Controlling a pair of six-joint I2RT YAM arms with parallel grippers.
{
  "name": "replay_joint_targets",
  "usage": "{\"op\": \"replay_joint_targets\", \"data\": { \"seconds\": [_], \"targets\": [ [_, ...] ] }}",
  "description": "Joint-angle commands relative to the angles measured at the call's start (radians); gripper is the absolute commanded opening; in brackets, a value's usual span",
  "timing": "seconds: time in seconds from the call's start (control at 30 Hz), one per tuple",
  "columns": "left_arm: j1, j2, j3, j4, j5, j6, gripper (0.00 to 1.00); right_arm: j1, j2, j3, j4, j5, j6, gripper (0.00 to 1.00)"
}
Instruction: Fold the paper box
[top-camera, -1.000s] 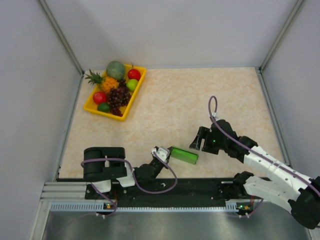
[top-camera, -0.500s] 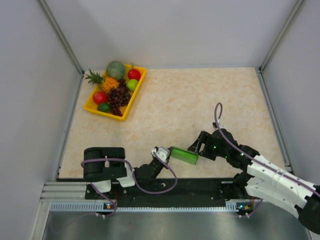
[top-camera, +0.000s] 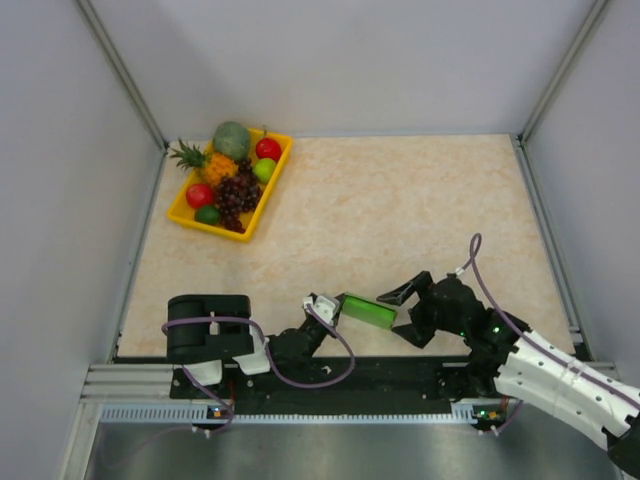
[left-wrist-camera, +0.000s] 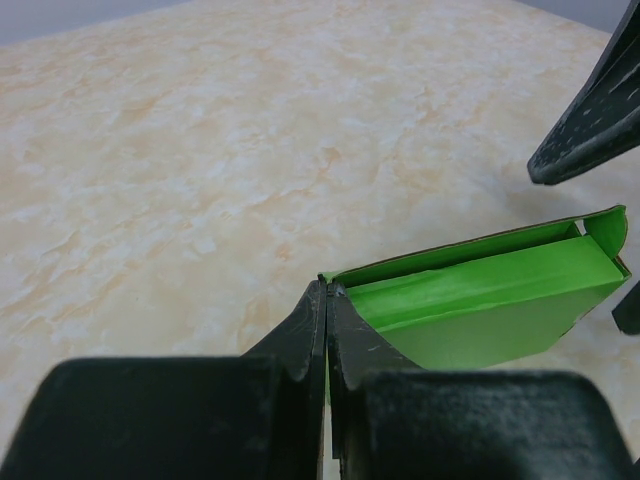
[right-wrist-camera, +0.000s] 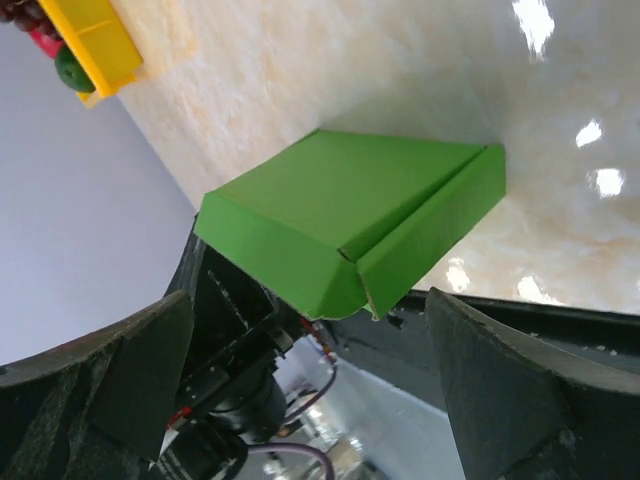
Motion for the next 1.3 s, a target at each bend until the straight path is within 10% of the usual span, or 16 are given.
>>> {"op": "replay_joint_targets", "data": {
  "seconds": [0.0, 0.63, 0.87, 1.1, 1.23, 1.27],
  "targets": [
    [-0.019, 0.039, -0.033, 0.126, 0.022, -0.018, 0.0, 0.06, 0.075, -0.018, 0.099, -0.043, 0.309, 0.97],
    [-0.023, 0.029, -0.044, 0.128, 0.021, -0.033, 0.01, 0.155, 0.073, -0.199, 0.247, 0.193, 0.633, 0.58],
    [-0.028, -0.052, -0.105, 0.128, 0.099, -0.087, 0.38, 0.155, 0.067, -0.232, 0.264, 0.224, 0.658, 0.51],
    [-0.039, -0.252, -0.265, 0.094, 0.246, -0.196, 0.46, 0.155, 0.058, -0.271, 0.272, 0.258, 0.681, 0.44],
    [-0.037, -0.523, -0.309, -0.083, 0.301, -0.343, 0.56, 0.155, 0.067, -0.289, 0.275, 0.279, 0.682, 0.39],
    [-0.036, -0.713, -0.267, -0.36, 0.295, -0.384, 0.58, 0.154, 0.069, -0.292, 0.275, 0.282, 0.679, 0.37]
  ]
}}
